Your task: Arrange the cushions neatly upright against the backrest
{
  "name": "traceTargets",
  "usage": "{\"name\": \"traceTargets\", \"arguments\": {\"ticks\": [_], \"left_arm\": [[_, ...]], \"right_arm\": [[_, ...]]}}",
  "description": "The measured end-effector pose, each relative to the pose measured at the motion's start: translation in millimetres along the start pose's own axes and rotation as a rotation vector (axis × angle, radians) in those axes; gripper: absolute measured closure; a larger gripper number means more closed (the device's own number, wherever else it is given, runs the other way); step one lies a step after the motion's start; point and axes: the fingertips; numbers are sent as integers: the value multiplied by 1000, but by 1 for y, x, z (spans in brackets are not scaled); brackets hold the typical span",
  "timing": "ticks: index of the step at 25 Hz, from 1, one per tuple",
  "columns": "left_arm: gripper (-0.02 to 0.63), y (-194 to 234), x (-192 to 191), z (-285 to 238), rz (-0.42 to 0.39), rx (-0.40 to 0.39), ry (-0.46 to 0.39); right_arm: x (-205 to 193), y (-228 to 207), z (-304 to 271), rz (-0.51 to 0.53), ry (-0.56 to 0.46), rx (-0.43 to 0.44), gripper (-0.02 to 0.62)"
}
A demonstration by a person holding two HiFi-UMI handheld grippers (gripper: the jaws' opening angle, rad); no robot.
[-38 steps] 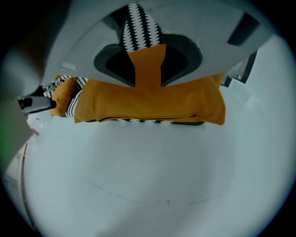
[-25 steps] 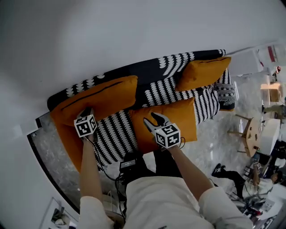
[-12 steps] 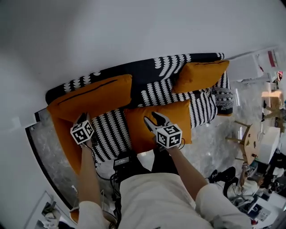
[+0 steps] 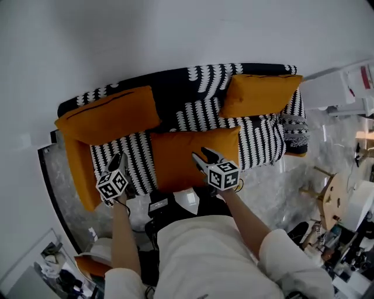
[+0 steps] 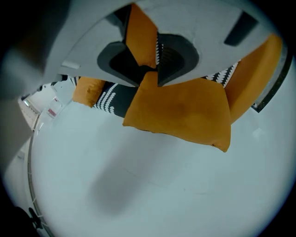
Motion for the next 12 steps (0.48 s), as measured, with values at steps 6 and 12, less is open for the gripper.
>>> {"name": "traceTargets", "arguments": {"ticks": [6, 12], "left_arm": [[489, -71, -41, 23, 47, 50, -74], [480, -112, -92, 30, 90, 77, -34]], "right_arm": [[-18, -53, 51, 62, 28, 76, 433], [-45, -110, 91, 45, 71, 69, 433]]}}
Point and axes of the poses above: the fingertips, and each gripper's own axes: z backward along the fingers, y to its left, x out of its top, and after that the axes turned 10 degrees about y, right-handed
